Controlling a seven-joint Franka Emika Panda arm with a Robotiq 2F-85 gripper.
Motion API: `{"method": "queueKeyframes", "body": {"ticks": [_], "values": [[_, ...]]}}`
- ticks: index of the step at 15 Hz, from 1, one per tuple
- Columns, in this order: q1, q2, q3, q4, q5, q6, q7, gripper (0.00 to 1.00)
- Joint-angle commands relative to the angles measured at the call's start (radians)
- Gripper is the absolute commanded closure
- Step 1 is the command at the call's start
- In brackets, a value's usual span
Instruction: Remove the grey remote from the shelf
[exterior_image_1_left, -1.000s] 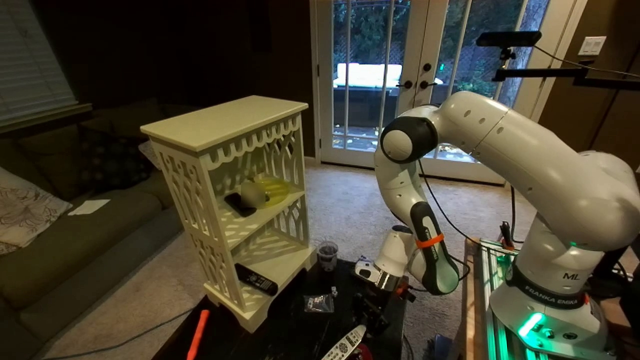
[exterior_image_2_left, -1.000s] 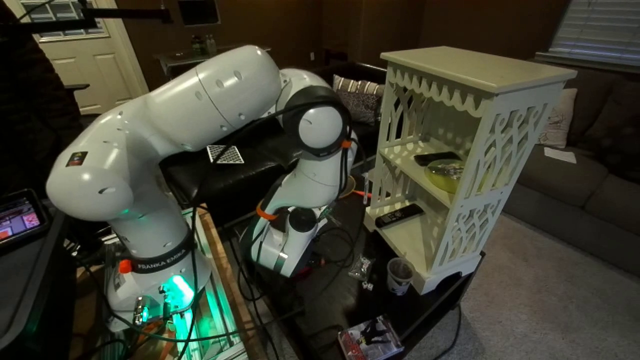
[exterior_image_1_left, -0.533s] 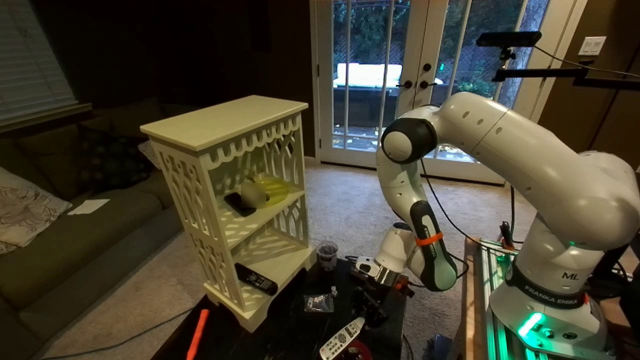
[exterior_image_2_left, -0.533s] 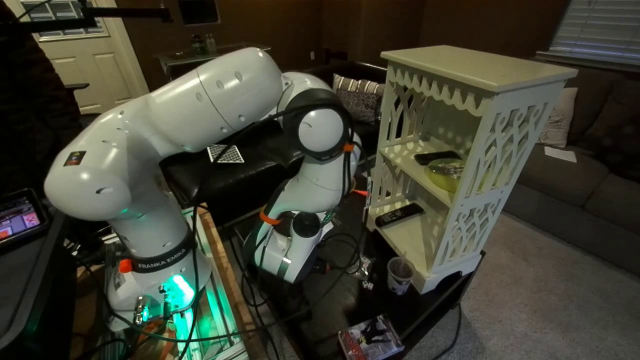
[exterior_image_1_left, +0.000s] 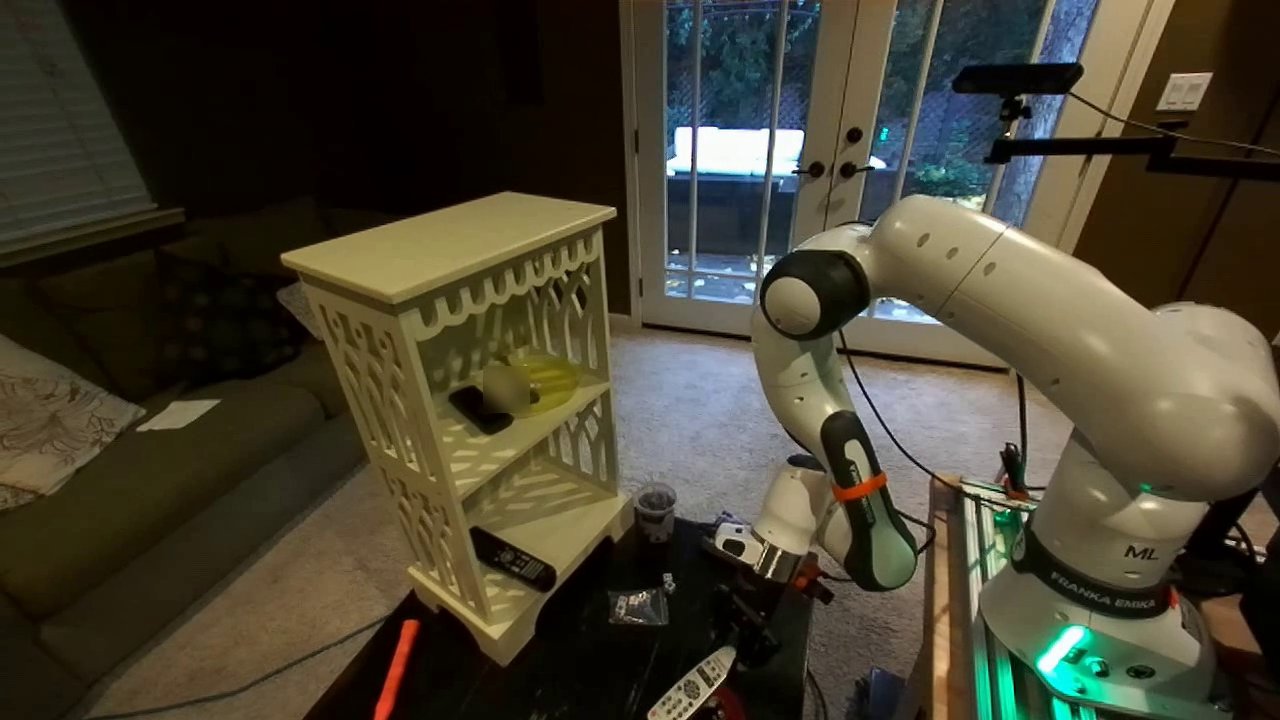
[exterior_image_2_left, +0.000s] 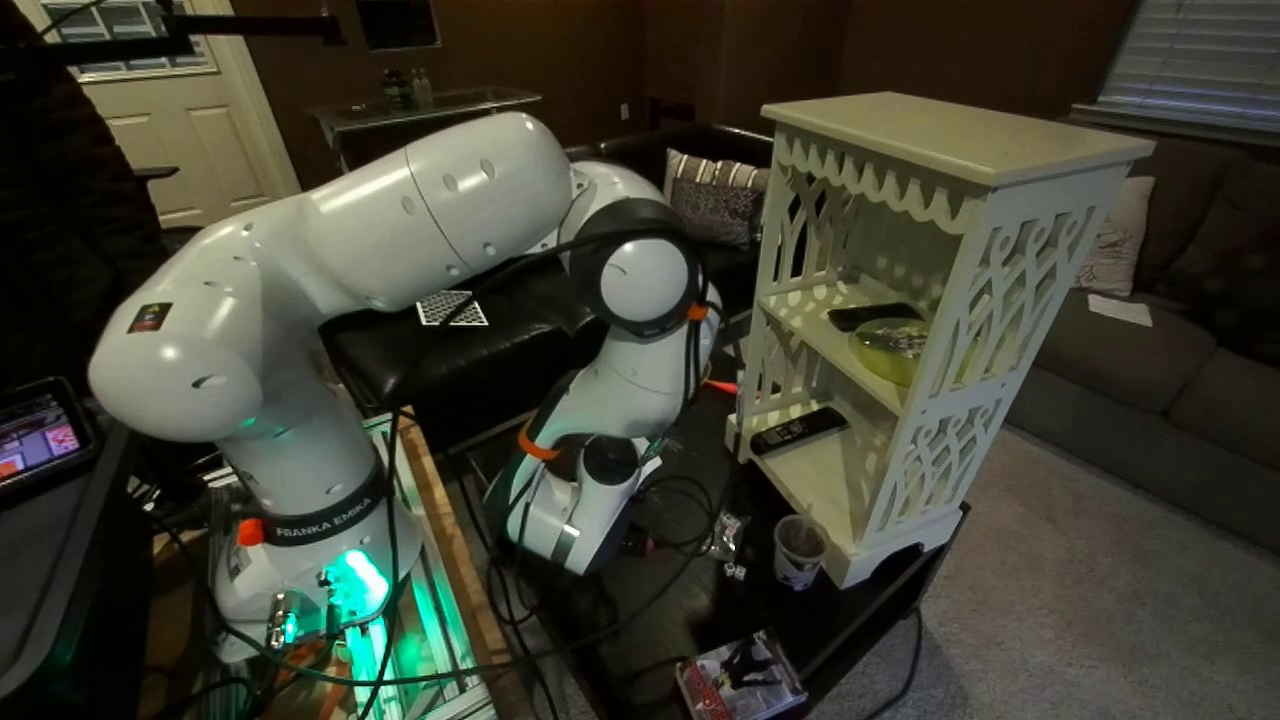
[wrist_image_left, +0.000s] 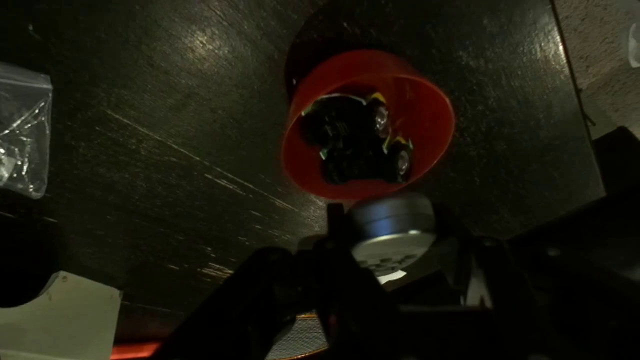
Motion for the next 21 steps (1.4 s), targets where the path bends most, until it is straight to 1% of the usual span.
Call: {"method": "queueKeyframes", "body": {"ticks": [1,2,3,4,7,8,14,15,16,17,18,19,21], "values": [[-0.023,0.07,0.006,0.074,-0.092,-0.029,0.06,0.8],[-0.026,0.082,0.006,0.088,-0.107,-0.034,0.068,0.8],[-0.046,0.095,0.016,0.103,-0.122,-0.045,0.071,0.8],[-0.038,0.109,0.009,0.117,-0.109,-0.021,0.075,0.8],[-0.055,0.141,0.01,0.162,-0.118,-0.017,0.098,0.8],[-0.078,0.149,0.02,0.175,-0.128,-0.034,0.102,0.8],[-0.101,0.174,0.02,0.224,-0.165,-0.112,0.165,0.8],[-0.105,0.175,0.022,0.228,-0.185,-0.141,0.191,0.7],[-0.11,0.176,0.025,0.23,-0.202,-0.164,0.212,0.3],[-0.113,0.173,0.026,0.231,-0.22,-0.187,0.232,0.28],[-0.117,0.171,0.029,0.23,-0.233,-0.202,0.246,0.23],[-0.122,0.164,0.032,0.225,-0.25,-0.208,0.258,0.15],[-0.138,0.159,0.041,0.22,-0.289,-0.199,0.28,0.02]]}}
